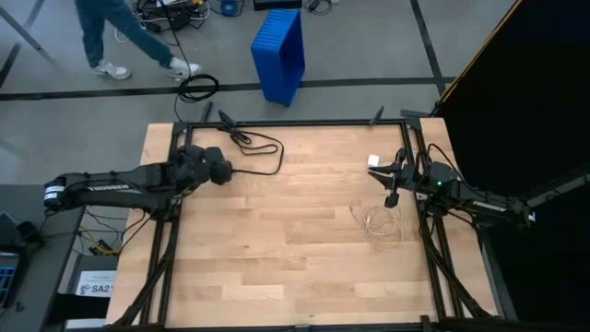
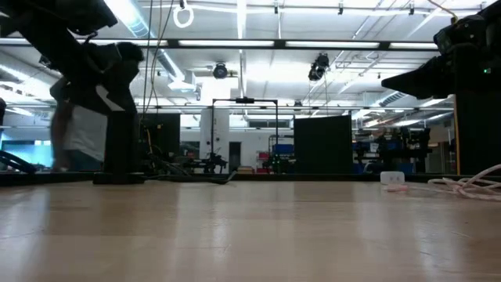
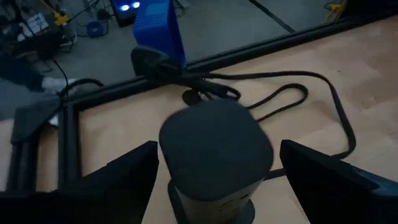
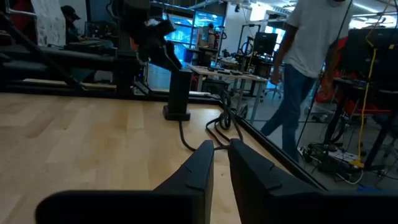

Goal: Plug in charger
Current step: Move the black outlet to the middle of the table

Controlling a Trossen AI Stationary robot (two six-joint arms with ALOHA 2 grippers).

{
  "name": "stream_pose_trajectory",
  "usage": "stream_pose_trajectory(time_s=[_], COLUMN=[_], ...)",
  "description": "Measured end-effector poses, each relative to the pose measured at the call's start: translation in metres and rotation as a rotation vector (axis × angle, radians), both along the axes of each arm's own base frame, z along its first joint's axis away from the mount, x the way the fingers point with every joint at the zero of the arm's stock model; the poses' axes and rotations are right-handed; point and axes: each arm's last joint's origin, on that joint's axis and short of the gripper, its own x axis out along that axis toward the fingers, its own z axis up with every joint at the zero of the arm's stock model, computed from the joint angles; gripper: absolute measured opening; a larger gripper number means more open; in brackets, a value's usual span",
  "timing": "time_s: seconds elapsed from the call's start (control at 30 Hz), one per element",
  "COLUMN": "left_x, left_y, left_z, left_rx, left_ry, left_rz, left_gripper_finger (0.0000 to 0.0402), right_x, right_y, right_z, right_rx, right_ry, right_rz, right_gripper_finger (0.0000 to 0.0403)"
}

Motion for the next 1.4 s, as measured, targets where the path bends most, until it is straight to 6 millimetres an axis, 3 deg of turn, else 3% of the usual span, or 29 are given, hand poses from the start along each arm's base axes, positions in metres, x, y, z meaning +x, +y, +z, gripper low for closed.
stream_pose_trajectory(time_s=[0.17, 0.73, 1.03, 1.17, 1.4], left_x=[0.005, 0.009, 0.015, 0.020, 0.041], left_y=[0.001, 0.003, 0.004, 0.005, -0.003], left_z=[-0.013, -0.044, -0.044, -0.043, -0.028], left_rx=[0.013, 0.041, 0.080, 0.072, 0.061], left_ry=[-0.076, -0.067, -0.063, -0.098, -0.335], left_rz=[-0.002, 0.034, 0.048, 0.032, -0.126], left_gripper_finger=[0.0319, 0.0310, 0.0251, 0.0246, 0.0246], right_x=[0.000, 0.000, 0.000, 0.000, 0.000], right_y=[0.000, 0.000, 0.000, 0.000, 0.000], right_z=[0.000, 0.000, 0.002, 0.003, 0.004], right_rx=[0.000, 0.000, -0.006, -0.010, -0.011], right_ry=[0.000, -0.001, -0.018, -0.031, -0.035], right_rz=[0.000, 0.000, 0.000, 0.000, 0.000], right_gripper_finger=[0.0026, 0.0038, 0.0027, 0.0025, 0.0031])
